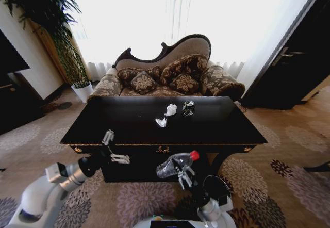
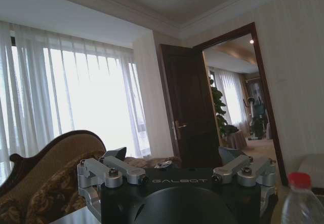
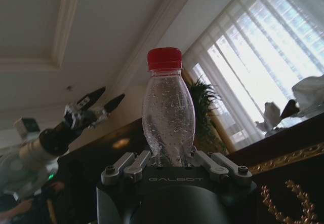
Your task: Move to the front of the table and place the trash on the table into the trash bin.
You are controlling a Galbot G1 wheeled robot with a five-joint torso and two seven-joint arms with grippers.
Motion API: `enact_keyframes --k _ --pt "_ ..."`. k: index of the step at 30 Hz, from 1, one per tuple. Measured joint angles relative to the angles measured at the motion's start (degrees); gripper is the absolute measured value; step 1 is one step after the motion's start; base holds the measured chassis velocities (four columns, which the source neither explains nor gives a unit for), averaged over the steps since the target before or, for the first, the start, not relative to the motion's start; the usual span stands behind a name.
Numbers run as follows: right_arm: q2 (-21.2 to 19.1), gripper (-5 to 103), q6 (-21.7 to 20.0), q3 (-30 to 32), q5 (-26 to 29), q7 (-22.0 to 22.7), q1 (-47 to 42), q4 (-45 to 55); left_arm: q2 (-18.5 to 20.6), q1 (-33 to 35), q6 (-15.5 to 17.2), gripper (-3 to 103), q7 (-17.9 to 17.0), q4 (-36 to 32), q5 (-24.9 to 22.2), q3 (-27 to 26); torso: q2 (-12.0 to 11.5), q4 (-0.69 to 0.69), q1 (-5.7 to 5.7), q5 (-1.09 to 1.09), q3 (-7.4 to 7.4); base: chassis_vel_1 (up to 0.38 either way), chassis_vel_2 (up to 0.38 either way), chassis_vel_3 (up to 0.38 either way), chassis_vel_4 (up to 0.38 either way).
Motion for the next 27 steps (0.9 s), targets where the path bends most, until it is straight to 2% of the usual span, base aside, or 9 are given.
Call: enact_keyframes --k 4,5,7,15,20,21,25,26,27 --pt "-0.3 23 1.6 -1.3 -6.6 -0.4 1.2 -2.1 -1.5 0.4 0.2 100 0.0 -0.4 -0.6 -1.2 0.0 0.00 0.00 0.00 0.00 0.000 0.000 0.000 0.000" --pt "-0.3 23 1.6 -1.3 -6.6 -0.4 1.2 -2.1 -1.5 0.4 0.2 100 0.0 -0.4 -0.6 -1.2 0.0 0.00 0.00 0.00 0.00 0.000 0.000 0.000 0.000" --pt "-1.3 23 2.5 -1.9 -12.3 2.5 3.3 -5.0 -2.6 0.9 0.3 100 0.0 -0.9 -1.2 -2.4 0.0 0.00 0.00 -0.01 0.00 0.000 0.000 0.000 0.000" --pt "-4.2 23 2.7 -2.3 -18.1 9.6 8.4 -14.8 -3.5 1.9 0.5 100 0.0 -1.5 -3.1 -6.3 0.0 0.01 0.00 0.00 0.00 0.000 0.000 0.000 0.000" --pt "-7.2 23 2.2 -3.1 -24.9 17.1 13.3 -24.7 -4.5 3.5 0.6 100 0.0 -2.7 -4.5 -10.2 0.0 0.00 0.00 0.01 0.00 0.000 0.000 0.000 0.000" --pt "-7.2 23 2.2 -3.1 -24.9 17.1 13.3 -24.7 -4.5 3.5 0.6 100 0.0 -2.7 -4.5 -10.2 0.0 0.00 0.00 0.01 0.00 0.000 0.000 0.000 0.000" --pt "-9.3 23 0.0 -4.4 -31.3 25.8 17.7 -31.2 -6.0 5.2 0.6 100 0.0 -3.9 -5.6 -13.4 0.0 0.01 0.00 -0.01 0.00 0.000 0.000 0.000 0.000" --pt "-9.3 23 0.0 -4.4 -31.3 25.8 17.7 -31.2 -6.0 5.2 0.6 100 0.0 -3.9 -5.6 -13.4 0.0 0.01 0.00 -0.01 0.00 0.000 0.000 0.000 0.000" --pt "-9.6 23 -0.6 -4.9 -32.4 28.0 18.7 -32.8 -6.4 5.6 0.6 100 0.0 -4.2 -5.9 -14.2 0.0 0.01 0.00 0.00 0.00 0.000 0.000 0.000 0.000"
